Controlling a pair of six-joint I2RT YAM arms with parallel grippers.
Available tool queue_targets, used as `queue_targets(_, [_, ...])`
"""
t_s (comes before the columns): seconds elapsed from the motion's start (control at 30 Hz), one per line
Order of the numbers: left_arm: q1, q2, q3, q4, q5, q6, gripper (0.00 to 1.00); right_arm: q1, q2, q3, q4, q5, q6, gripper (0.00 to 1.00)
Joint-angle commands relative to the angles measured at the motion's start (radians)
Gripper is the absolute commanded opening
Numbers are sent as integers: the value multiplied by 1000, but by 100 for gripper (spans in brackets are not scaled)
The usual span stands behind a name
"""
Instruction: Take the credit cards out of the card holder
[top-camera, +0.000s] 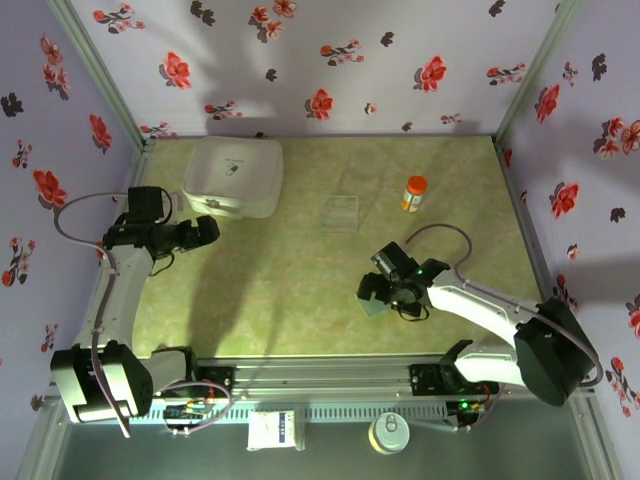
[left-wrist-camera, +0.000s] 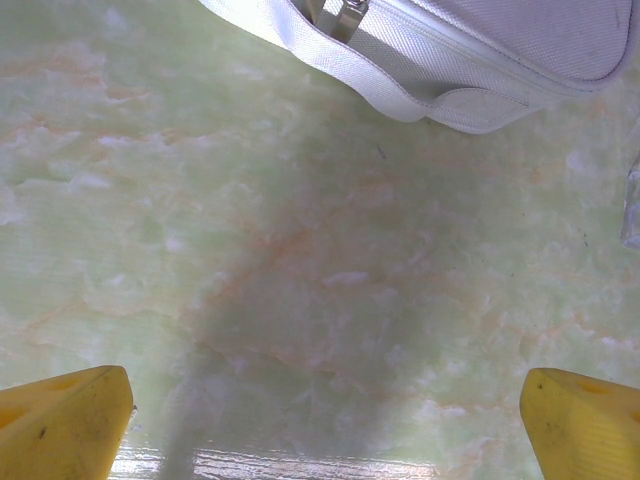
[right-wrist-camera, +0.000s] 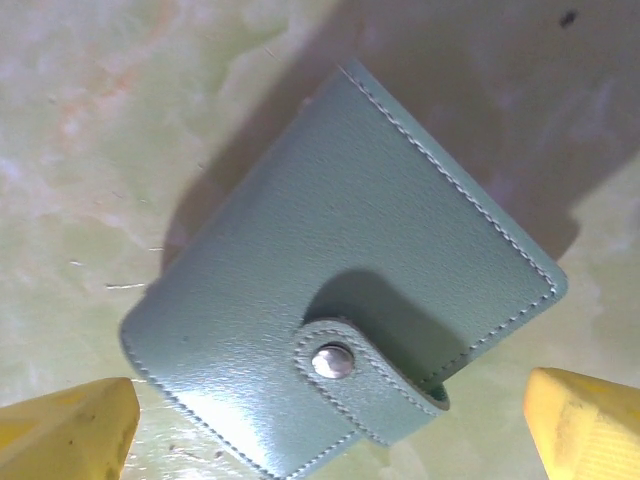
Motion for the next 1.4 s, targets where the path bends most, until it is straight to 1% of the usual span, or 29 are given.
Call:
queue_targets(0.0, [8,-10,-3,-12,8,13,100,-5,26,-9,45,-14,27,99])
queue_targets(0.23, [8,-9,-3,-14,9,16,100,-10,106,35,86,-22,1,99])
queue_targets(0.7, [14,-7,-3,-17,5,19,100,-15,343,260,53,-40,-108,99])
queue_targets(0.93, [16,-7,-3,-17,5,21,100,9,446,381,17,-43,-142,99])
queue_targets(1.03, [16,-9,-4,-18,7,19,100,32,482,431,-34,-15,-150,98])
queue_targets(1.17, [16,-10,-6,-17,7,18,100,65,500,469,-144,98,-140,98])
queue_targets(1.27, [15,-8,-5,-16,10,18,100,74,511,466,-165,111,-130,99])
queue_targets(1.37, [15,-7,-6,-15,13,18,100,82,518,450,-142,85,-119,99])
